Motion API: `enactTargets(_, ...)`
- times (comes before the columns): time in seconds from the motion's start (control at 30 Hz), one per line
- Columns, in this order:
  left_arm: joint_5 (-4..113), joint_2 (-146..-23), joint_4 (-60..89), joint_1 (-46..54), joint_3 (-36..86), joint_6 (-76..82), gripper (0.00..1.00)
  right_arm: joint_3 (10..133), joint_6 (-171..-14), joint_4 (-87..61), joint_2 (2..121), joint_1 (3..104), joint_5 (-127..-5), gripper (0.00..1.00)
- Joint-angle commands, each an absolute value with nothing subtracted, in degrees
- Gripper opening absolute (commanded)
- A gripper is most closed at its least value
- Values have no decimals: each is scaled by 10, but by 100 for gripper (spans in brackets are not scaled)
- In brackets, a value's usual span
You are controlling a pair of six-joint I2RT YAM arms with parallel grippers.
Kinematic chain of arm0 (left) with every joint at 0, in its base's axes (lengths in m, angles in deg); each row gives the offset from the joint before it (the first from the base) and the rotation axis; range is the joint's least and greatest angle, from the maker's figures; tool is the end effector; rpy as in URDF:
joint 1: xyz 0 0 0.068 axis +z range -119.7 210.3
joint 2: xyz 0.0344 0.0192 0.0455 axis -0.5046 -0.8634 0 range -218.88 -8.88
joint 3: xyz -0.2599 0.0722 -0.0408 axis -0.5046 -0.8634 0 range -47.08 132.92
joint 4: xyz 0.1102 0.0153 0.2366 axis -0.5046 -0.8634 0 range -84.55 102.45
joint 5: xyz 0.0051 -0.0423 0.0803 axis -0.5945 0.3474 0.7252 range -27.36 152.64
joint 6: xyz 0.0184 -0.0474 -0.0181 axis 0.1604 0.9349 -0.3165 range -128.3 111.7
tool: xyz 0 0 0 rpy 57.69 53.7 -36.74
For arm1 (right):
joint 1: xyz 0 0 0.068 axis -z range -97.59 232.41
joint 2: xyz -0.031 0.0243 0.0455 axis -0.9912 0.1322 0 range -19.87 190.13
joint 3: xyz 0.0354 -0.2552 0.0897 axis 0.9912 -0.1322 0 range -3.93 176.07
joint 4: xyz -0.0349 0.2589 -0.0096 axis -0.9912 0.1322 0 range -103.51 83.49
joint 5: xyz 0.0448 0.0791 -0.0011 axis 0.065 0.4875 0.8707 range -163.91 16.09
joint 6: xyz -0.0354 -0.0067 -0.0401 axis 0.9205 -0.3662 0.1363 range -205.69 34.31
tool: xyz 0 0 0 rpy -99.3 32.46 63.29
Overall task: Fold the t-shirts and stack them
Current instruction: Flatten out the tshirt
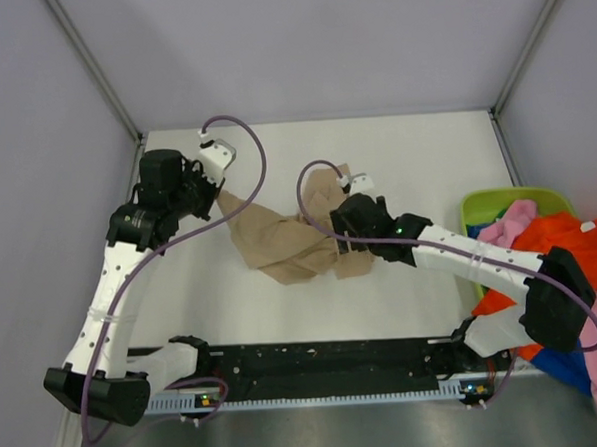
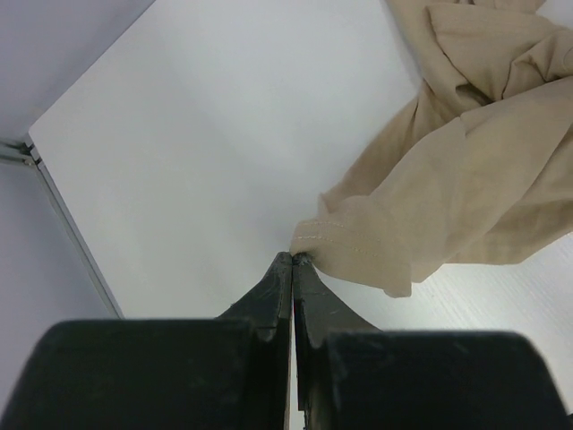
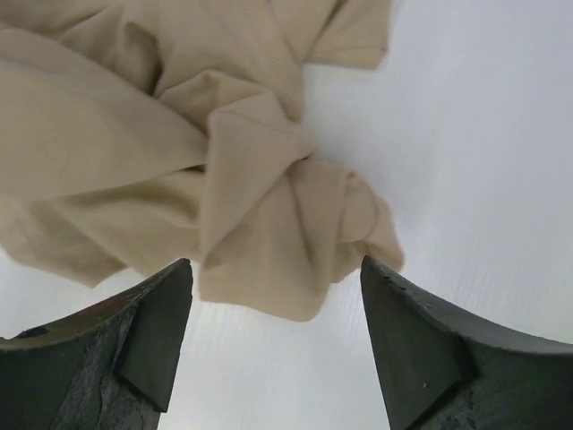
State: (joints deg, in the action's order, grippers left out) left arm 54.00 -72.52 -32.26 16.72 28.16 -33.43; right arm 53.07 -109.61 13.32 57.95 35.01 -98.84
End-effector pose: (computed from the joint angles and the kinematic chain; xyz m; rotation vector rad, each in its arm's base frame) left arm 0.2147 -0.0574 0.3984 0.7917 1.9898 -0.0442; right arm 0.2048 0.2004 0.2620 -0.2750 2.2912 0.1063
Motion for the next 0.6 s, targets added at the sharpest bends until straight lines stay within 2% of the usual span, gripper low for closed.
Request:
enactTargets(0.0, 526, -730, -305, 169, 296, -319, 0, 526, -1142, 96, 595, 297, -1004, 74)
enactTargets(0.23, 524, -725, -304, 169, 287, -316, 0, 540, -1157, 42, 691, 327, -951, 59)
enactTargets(0.3, 533, -722, -304, 169, 286, -317, 0, 543, -1156, 42, 705, 340, -945, 49)
enactTargets(0.37, 545, -720, -303, 170, 285, -319, 0, 538, -1151, 32, 708, 349, -939, 32)
enactTargets(0.43, 569, -720, -299, 170, 285, -316, 0, 536, -1140, 25, 707, 352, -937, 5)
enactTargets(0.47, 590, -723, -299, 171, 288, -311, 0, 537, -1135, 27, 703, 354, -937, 0)
enactTargets(0.57, 658, -727, -284, 190, 297, -312, 0, 537, -1118, 37, 656, 365, -945, 0)
